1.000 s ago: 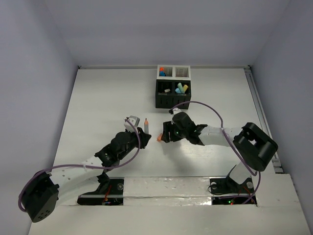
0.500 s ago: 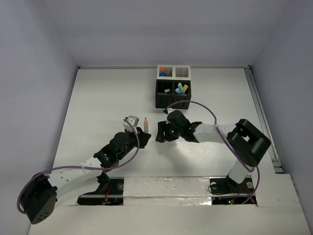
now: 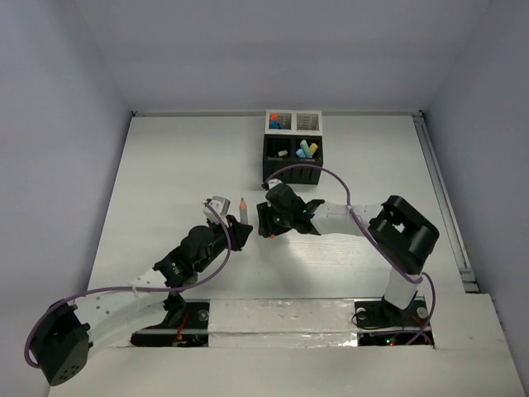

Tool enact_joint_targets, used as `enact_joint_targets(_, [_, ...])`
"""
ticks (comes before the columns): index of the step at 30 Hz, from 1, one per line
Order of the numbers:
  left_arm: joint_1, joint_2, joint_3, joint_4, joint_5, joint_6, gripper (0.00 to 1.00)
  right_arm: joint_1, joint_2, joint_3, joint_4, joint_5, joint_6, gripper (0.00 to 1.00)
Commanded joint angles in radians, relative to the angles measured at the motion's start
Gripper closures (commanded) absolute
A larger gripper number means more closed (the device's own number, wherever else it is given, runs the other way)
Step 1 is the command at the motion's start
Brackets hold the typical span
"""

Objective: Sort the stationery into containers
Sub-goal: Close the pen cap on the pen.

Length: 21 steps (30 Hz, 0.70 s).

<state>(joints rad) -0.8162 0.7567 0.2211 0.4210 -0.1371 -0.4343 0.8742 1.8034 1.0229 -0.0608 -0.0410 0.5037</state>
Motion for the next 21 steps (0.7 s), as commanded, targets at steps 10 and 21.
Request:
enact_joint_targets(10, [0.003,-0.045,-0.011,0.004,-0.035,0.006,1.00,0.068,0.096,0.143,-0.280,0.216,-0.149,0.46])
enact_joint_targets(21, [0.003,-0.043,-0.014,0.004,-0.032,0.003,1.00,0.068,0.165,0.187,-0.318,0.303,-0.142,0.65])
